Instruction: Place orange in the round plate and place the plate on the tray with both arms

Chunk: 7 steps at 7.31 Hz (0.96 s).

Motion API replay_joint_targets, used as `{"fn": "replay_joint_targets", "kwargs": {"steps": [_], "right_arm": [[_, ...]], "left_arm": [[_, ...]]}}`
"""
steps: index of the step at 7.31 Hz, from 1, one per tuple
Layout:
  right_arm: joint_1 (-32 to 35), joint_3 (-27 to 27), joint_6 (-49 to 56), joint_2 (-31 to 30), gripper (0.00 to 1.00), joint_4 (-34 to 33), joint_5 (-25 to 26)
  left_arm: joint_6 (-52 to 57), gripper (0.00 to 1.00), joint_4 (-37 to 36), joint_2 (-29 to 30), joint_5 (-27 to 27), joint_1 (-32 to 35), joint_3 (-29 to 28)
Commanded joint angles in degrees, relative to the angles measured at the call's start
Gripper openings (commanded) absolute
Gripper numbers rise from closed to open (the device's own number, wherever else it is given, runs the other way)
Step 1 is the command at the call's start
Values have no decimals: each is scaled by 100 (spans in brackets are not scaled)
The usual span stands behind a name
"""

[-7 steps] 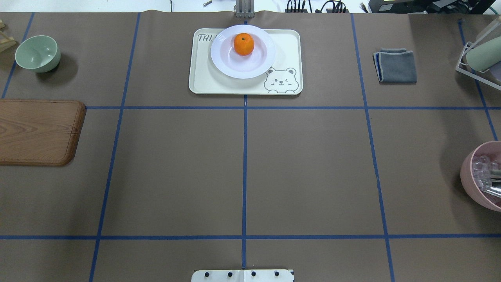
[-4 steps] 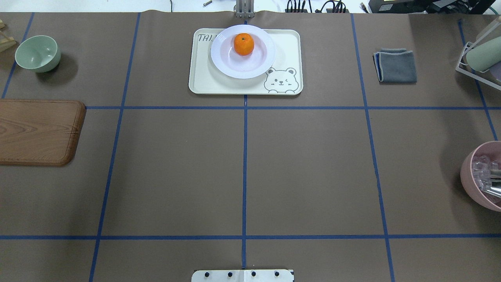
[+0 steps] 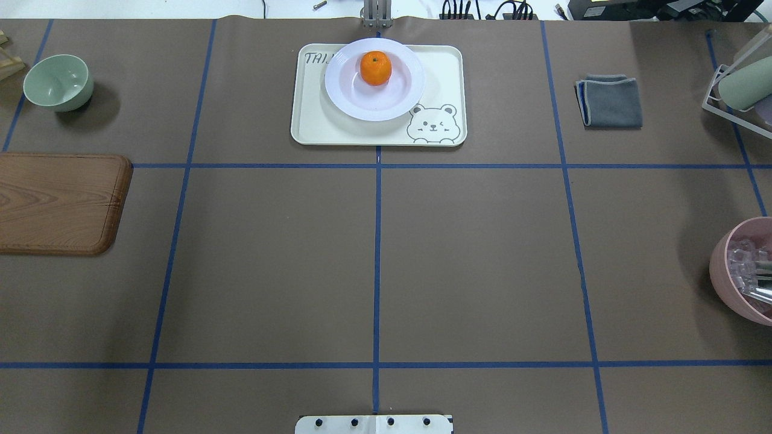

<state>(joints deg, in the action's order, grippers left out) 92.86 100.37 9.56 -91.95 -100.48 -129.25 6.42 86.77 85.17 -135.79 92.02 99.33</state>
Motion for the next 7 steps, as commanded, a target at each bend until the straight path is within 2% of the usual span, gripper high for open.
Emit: {"fn": "replay_joint_targets", "kwargs": {"steps": [1, 7], "right_arm": [[-206, -289, -410, -60, 100, 553, -4], [-260, -264, -349, -60, 100, 723, -57]], "left_arm": [[0, 98, -2, 0, 0, 0, 16], [0, 98, 6, 0, 9, 0, -1]]}}
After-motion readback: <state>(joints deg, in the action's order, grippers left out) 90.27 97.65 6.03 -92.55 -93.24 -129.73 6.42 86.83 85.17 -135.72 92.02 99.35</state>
